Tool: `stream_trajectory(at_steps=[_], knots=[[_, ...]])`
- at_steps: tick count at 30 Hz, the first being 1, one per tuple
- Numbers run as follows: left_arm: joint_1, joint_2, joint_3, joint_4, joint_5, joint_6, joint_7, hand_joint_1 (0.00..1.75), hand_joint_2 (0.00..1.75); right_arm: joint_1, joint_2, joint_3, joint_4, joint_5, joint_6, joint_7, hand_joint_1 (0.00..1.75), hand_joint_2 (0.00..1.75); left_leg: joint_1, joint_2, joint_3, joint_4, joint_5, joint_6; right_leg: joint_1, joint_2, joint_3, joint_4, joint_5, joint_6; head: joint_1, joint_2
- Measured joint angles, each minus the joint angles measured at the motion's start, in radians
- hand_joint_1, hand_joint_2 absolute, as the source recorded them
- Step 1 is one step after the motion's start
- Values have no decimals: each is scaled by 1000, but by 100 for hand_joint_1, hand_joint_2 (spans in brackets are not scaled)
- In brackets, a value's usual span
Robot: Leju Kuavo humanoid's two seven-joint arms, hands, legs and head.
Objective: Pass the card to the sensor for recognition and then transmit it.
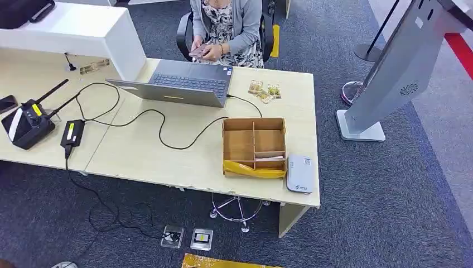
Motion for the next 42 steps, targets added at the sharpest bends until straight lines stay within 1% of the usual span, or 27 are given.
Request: stream_trajectory(at_steps=[6,11,15,19,21,23,24,27,30,33,35,37,38,41,42], knots=[[-1,-1,4,0,-18,23,-40,0,0,0,14,-10,0,-8,0,-53,0,0,0,0,0,0,0,0,0,0,0,0,0,0,0,0],[-2,-2,6,0,-21,35,-43,0,0,0,24,-11,2,-13,4,-68,0,0,0,0,0,0,0,0,0,0,0,0,0,0,0,0],[-2,-2,8,0,-16,37,-14,0,0,0,31,-12,2,-14,10,-66,0,0,0,0,0,0,0,0,0,0,0,0,0,0,0,0],[-3,-2,15,0,-10,59,20,0,0,0,38,-16,6,-21,20,-67,0,0,0,0,0,0,0,0,0,0,0,0,0,0,0,0],[-3,-2,15,0,-4,66,56,0,0,1,42,-17,6,-27,21,-74,0,0,0,0,0,0,0,0,0,0,0,0,0,0,0,0],[-3,-3,16,0,3,55,100,0,0,0,42,-18,8,-35,44,-71,0,0,0,0,0,0,0,0,0,0,0,0,0,0,0,0],[-3,-4,16,0,4,46,111,0,0,0,42,-18,8,-45,63,-69,0,0,0,0,0,0,0,0,0,0,0,0,0,0,0,0],[-3,-8,16,0,6,34,113,0,0,0,43,-27,8,-66,100,-65,0,0,0,0,0,0,0,0,0,0,0,0,0,0,0,0],[-3,-11,16,0,2,35,112,0,0,0,42,-35,8,-74,121,-95,0,0,0,0,0,0,0,0,0,0,0,0,0,0,0,0],[-3,-13,16,0,-13,23,100,0,0,0,42,-35,8,-56,120,-118,0,0,0,0,0,0,0,0,0,0,0,0,0,0,0,0],[-3,-13,16,0,-21,23,98,0,0,0,42,-36,8,-52,119,-119,0,0,0,0,0,0,0,0,0,0,0,0,0,0,0,0],[-3,-13,16,0,-31,37,98,0,0,0,42,-36,8,-43,119,-118,0,0,0,0,0,0,0,0,0,0,0,0,0,0,0,0],[-4,-13,16,0,-45,55,97,0,0,0,42,-36,8,-40,118,-117,0,0,0,0,0,0,0,0,0,0,0,0,0,0,0,0],[-6,-14,14,0,-106,135,60,0,0,0,42,-36,8,-39,112,-114,0,0,0,0,0,0,0,0,0,0,0,0,0,0,0,0],[-7,-14,12,0,-142,156,44,0,0,0,42,-36,8,-39,113,-107,0,0,0,0,0,0,0,0,0,0,0,0,0,0,0,0]])
